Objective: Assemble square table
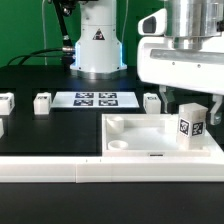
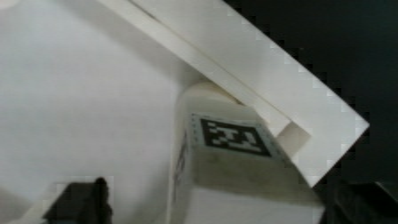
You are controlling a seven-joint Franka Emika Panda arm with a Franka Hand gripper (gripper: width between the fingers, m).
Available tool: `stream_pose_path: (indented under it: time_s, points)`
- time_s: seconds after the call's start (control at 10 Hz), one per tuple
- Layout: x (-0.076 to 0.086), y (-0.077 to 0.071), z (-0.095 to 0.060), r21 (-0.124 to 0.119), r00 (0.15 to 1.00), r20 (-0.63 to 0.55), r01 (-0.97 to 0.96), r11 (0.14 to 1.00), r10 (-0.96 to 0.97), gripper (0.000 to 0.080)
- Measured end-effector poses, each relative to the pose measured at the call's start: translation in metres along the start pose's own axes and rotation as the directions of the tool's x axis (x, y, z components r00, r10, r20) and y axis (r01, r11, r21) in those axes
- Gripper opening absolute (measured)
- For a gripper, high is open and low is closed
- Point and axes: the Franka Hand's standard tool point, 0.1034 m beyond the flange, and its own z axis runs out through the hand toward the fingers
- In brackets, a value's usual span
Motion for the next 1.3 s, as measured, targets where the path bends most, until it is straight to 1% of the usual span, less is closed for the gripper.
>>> stream_pose_path:
  time_s: [0.2, 0.4, 0.6, 0.7, 0.8, 0.9, 1.3]
  points:
    - [0.0009, -0.0001, 0.0004, 0.003, 0.981, -0.003, 0.195, 0.981, -0.195, 0.0646]
    - [-0.0012, -0.0019, -0.0002, -0.006, 0.908, 0.001, 0.418, 0.908, -0.418, 0.0649]
    - [-0.0016, -0.0017, 0.0001, -0.006, 0.822, 0.005, 0.57, 0.821, -0.57, 0.0649]
    - [-0.0017, -0.0013, 0.0008, -0.007, 0.789, 0.007, 0.614, 0.789, -0.614, 0.0649]
    - [-0.001, -0.0007, 0.0011, -0.008, 0.727, 0.008, 0.687, 0.727, -0.687, 0.0649]
    - [-0.0005, -0.0004, 0.0011, -0.01, 0.685, 0.008, 0.728, 0.685, -0.728, 0.0649]
    - [-0.0003, -0.0003, 0.001, -0.025, 0.548, 0.011, 0.836, 0.548, -0.836, 0.0649]
